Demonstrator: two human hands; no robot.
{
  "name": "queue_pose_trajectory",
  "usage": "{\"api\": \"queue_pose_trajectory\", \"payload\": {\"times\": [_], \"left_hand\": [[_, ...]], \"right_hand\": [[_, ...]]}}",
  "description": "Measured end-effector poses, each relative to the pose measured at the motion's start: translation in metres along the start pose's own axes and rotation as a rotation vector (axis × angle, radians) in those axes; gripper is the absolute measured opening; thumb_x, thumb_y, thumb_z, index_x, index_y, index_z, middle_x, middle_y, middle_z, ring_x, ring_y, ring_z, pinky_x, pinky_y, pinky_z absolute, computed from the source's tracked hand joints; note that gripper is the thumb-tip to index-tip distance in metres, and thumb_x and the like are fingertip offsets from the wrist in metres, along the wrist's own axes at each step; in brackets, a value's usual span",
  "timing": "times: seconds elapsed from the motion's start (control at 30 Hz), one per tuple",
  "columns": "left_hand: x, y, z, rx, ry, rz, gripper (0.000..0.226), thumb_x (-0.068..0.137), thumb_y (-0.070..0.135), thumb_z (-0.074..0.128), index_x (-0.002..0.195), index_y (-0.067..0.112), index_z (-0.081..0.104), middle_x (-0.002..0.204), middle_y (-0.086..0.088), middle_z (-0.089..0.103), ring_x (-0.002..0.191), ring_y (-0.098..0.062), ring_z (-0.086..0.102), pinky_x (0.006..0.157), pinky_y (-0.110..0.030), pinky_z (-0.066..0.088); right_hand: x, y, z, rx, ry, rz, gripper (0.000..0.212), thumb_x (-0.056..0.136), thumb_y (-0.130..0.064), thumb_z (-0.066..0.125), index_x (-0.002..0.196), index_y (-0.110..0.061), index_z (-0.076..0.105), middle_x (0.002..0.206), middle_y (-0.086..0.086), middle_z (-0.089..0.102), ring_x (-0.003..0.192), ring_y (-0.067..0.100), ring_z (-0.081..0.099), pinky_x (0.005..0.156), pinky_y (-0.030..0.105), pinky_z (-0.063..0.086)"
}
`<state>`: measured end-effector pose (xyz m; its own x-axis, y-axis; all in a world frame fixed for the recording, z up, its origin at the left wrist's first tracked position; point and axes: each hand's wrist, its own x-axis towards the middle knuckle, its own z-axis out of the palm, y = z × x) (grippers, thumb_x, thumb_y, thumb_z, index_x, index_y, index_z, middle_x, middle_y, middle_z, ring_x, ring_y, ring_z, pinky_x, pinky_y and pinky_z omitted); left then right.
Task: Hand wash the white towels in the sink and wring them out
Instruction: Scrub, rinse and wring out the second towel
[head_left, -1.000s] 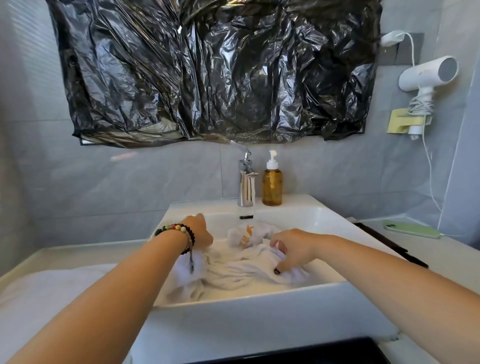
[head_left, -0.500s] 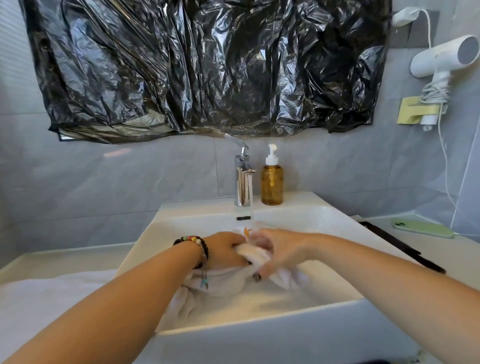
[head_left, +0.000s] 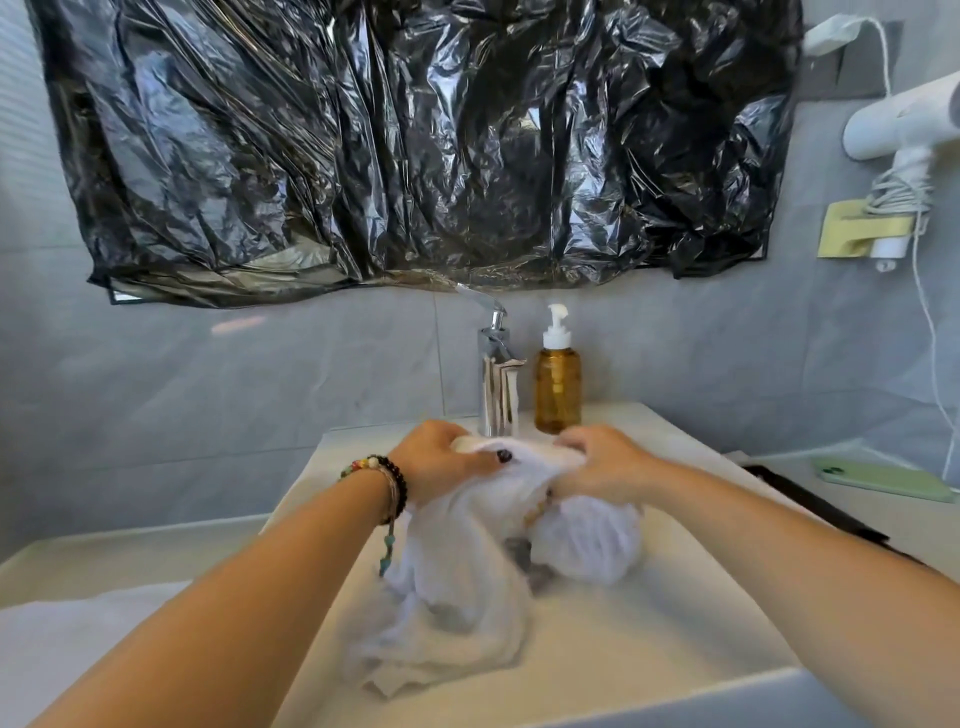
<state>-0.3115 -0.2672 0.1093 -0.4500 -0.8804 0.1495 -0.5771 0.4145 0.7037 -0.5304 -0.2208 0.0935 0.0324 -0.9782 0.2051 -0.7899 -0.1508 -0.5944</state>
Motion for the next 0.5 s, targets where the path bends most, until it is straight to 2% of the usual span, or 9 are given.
{"api": "queue_pose_trajectory", "payload": {"times": [0.07, 0.1, 0.17, 0.23, 0.33, 0.4, 0.5], "left_hand": [[0.006, -0.012, 0.010, -0.075, 0.015, 0.005, 0.018, 0.090, 0.035, 0.071, 0.078, 0.022, 0.065, 0.072, 0.005, 0.064, 0.066, -0.010, 0.057, 0.060, -0.022, 0.045], [0.010, -0.014, 0.013, -0.174, 0.029, 0.012, 0.016, 0.090, 0.032, 0.071, 0.079, 0.021, 0.066, 0.073, 0.003, 0.064, 0.069, -0.013, 0.057, 0.065, -0.025, 0.046], [0.012, -0.010, 0.012, -0.413, 0.036, 0.001, 0.013, 0.084, 0.026, 0.073, 0.089, 0.015, 0.072, 0.083, -0.006, 0.071, 0.076, -0.020, 0.063, 0.074, -0.032, 0.050], [0.009, -0.003, 0.012, -0.617, 0.014, -0.004, 0.027, 0.074, 0.023, 0.072, 0.098, 0.010, 0.074, 0.091, -0.013, 0.074, 0.079, -0.025, 0.066, 0.074, -0.033, 0.052], [0.003, 0.001, 0.014, -0.740, -0.002, 0.012, 0.047, 0.065, 0.026, 0.074, 0.109, 0.009, 0.071, 0.096, -0.016, 0.073, 0.081, -0.027, 0.067, 0.073, -0.033, 0.055], [-0.003, 0.002, 0.015, -0.788, -0.099, 0.003, 0.063, 0.064, 0.033, 0.078, 0.120, 0.009, 0.063, 0.104, -0.016, 0.072, 0.088, -0.028, 0.068, 0.075, -0.036, 0.055], [-0.014, 0.011, 0.024, -0.884, -0.322, 0.015, 0.057, 0.071, 0.041, 0.074, 0.118, 0.009, 0.065, 0.103, -0.013, 0.073, 0.088, -0.024, 0.070, 0.076, -0.034, 0.056]], "right_hand": [[0.003, 0.004, 0.020, -0.225, -0.095, 0.011, 0.037, 0.076, -0.039, 0.073, 0.107, -0.023, 0.062, 0.099, -0.007, 0.063, 0.093, 0.016, 0.059, 0.079, 0.028, 0.048], [0.006, -0.001, 0.025, -0.231, -0.091, -0.008, 0.039, 0.075, -0.044, 0.072, 0.106, -0.023, 0.060, 0.097, -0.010, 0.059, 0.092, 0.014, 0.057, 0.077, 0.025, 0.045], [0.014, -0.016, 0.028, -0.074, -0.088, -0.044, 0.040, 0.066, -0.045, 0.075, 0.100, -0.028, 0.060, 0.091, -0.013, 0.060, 0.089, 0.013, 0.059, 0.072, 0.021, 0.044], [0.019, -0.027, 0.024, 0.053, -0.072, -0.061, 0.031, 0.069, -0.032, 0.078, 0.095, -0.030, 0.061, 0.090, -0.012, 0.065, 0.089, 0.013, 0.063, 0.073, 0.021, 0.050], [0.013, -0.030, 0.013, 0.392, -0.045, 0.043, 0.033, 0.071, -0.009, 0.078, 0.101, -0.017, 0.069, 0.099, 0.005, 0.073, 0.096, 0.022, 0.068, 0.088, 0.038, 0.056], [0.004, -0.036, 0.007, 0.641, -0.001, 0.008, 0.039, 0.063, -0.001, 0.073, 0.101, -0.011, 0.071, 0.100, 0.015, 0.073, 0.094, 0.029, 0.070, 0.088, 0.043, 0.055], [-0.001, -0.056, -0.001, 0.908, 0.120, -0.046, 0.047, 0.053, -0.004, 0.061, 0.099, -0.001, 0.070, 0.089, 0.019, 0.070, 0.081, 0.029, 0.068, 0.075, 0.039, 0.055]]}}
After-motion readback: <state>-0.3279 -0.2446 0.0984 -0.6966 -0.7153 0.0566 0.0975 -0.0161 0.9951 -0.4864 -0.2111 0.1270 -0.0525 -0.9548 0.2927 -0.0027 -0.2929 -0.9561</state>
